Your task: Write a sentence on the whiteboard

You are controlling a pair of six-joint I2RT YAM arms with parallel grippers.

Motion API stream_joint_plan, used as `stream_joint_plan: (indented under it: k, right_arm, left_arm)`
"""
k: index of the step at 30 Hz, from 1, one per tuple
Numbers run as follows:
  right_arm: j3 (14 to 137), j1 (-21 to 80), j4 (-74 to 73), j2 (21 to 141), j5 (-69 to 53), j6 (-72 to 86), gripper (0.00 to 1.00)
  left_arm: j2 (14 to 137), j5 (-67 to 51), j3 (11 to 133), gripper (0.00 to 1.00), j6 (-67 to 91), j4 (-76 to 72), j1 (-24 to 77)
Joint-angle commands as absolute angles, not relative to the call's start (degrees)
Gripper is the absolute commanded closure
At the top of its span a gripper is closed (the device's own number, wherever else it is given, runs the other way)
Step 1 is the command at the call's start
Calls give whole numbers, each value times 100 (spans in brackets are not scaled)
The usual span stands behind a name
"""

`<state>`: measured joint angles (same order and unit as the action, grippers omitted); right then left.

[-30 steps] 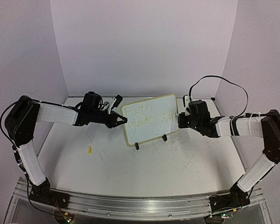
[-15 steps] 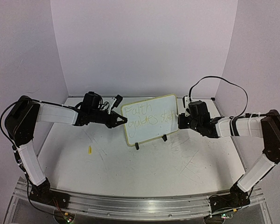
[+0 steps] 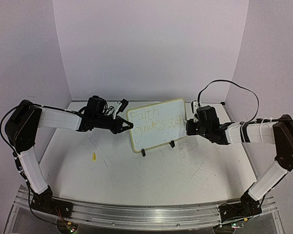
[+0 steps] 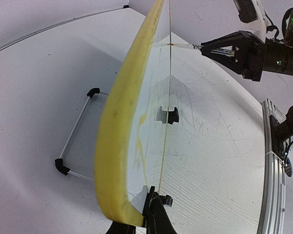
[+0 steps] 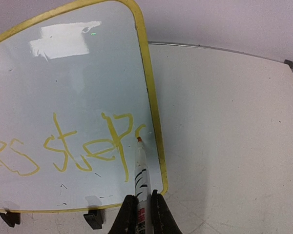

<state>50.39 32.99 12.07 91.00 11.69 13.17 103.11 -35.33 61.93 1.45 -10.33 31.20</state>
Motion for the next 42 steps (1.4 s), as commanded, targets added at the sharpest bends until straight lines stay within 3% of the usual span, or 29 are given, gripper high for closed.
stream_joint_plan:
  k: [1, 34, 42]
  right_arm:
    - [4927, 3313, 1147, 9132, 1520, 1421, 100]
    - [5131, 3432, 1213, 9224, 852, 1490, 100]
    - [4772, 3438, 1032, 7704, 1497, 1693, 100]
  left_arm:
    - [10336, -2241, 6231, 100, -528, -562, 2962]
    - [10352, -2238, 6230, 100, -527, -545, 2966]
    - [10401, -2155, 6236, 100, -498, -550, 2962]
